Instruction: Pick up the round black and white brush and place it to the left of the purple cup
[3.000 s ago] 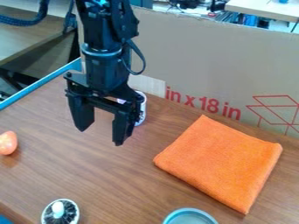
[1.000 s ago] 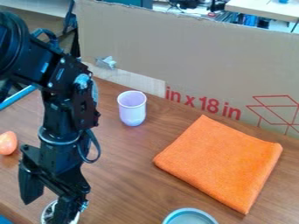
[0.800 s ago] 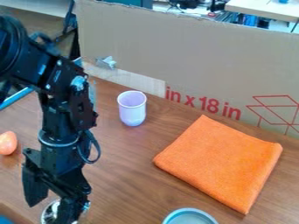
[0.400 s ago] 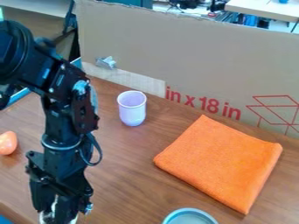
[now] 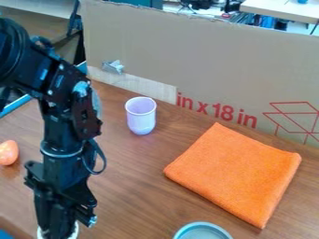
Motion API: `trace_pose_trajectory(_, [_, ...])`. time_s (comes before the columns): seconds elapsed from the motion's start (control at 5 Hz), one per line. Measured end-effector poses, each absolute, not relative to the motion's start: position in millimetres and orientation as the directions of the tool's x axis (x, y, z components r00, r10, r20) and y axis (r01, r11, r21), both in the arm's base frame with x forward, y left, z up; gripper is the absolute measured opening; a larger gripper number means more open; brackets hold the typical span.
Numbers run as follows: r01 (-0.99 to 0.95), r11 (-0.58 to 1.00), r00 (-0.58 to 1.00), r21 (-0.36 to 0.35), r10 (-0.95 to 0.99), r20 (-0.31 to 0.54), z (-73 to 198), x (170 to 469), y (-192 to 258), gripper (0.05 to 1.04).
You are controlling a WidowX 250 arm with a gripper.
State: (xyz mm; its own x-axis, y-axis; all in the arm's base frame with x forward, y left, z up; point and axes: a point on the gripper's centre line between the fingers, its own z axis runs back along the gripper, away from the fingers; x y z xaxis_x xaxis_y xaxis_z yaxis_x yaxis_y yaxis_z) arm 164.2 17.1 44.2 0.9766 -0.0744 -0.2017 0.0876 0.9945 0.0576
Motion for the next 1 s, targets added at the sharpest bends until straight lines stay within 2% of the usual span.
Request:
trace_pose_trajectory(0.4, [0.081,0.997,0.996,0.002,-0.081,-0.031,95,196,14,0.251])
trace_pose_trajectory(0.6, [0.019,1.0,1.0,-0.006,-0.019,0.021,108,223,39,0.251])
trace_pose_trajectory(1.0, [-0.093,0.996,0.995,0.014,0.093,0.042,106,281,92,0.251])
